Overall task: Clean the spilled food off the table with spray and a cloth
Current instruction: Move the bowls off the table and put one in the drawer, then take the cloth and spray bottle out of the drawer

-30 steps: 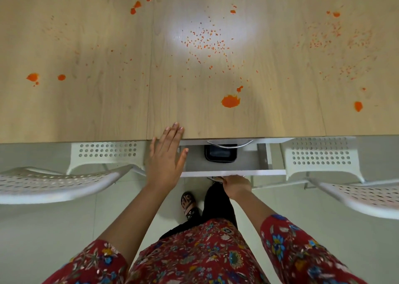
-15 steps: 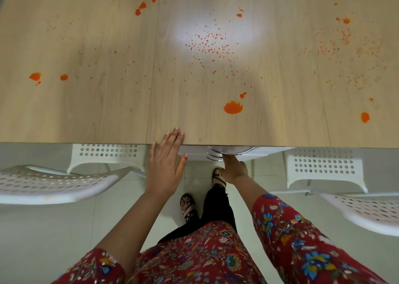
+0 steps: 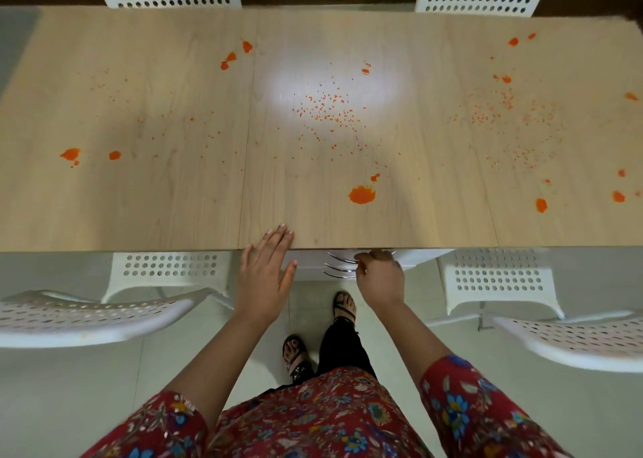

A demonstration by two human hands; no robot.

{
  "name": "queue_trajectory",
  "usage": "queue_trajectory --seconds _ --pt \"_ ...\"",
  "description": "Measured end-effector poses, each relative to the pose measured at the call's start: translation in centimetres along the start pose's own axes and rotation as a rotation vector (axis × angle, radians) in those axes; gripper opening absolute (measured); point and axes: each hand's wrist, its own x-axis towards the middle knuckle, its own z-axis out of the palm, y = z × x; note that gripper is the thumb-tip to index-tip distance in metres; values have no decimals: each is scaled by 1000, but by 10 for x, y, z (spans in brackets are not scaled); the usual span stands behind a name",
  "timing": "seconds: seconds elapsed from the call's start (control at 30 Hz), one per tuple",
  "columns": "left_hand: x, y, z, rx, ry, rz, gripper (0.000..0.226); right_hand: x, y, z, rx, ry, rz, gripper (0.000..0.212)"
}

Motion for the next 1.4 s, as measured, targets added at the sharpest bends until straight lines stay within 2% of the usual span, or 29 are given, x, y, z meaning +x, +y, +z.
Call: queue_trajectory --seconds 0.1,0.23,0.37,0.53,0.6,0.7,0.77,0.87,0.93,1.03,1.1,1.13,1.27,1.33,1.4 --pt "1 0 -2 7 -16 -2 58 -7 -2 3 -142 -37 -3 30" --pt "1 0 -4 27 -39 5 60 -13 -7 1 -174 -130 74 40" --pt "2 -2 -7 58 -61 18 63 -29 -9 1 -201 -190 79 39" --pt "3 -3 -12 73 -87 45 68 -70 1 -9 -223 -332 -23 38" --pt "3 -3 -11 88 -87 40 59 -85 2 -19 -151 -462 -17 41" --pt "2 -4 -10 76 -81 41 55 -105 0 -36 121 -701 115 59" --pt "2 -4 -11 72 -71 51 56 -115 -3 -46 260 -762 224 72" --pt "2 -5 -12 61 -73 63 56 -128 -6 -51 283 -844 302 80" --pt "2 -6 -12 58 -75 74 57 -132 -4 -49 335 -825 347 75" --pt "2 -7 -10 60 -79 82 58 -125 -4 -43 535 -589 481 52" --pt "2 -7 -9 64 -80 81 59 -109 -6 -37 431 -382 483 32" --pt "2 -6 -9 63 -80 80 60 -101 -7 -31 356 -339 472 29" --pt "1 -6 -8 61 -79 77 61 -79 -20 9 277 -501 468 36" --pt "1 -6 -8 51 -78 81 63 -76 -25 27 211 -521 435 42" --pt "1 -5 -10 35 -79 91 66 -74 -29 35 254 -518 417 42"
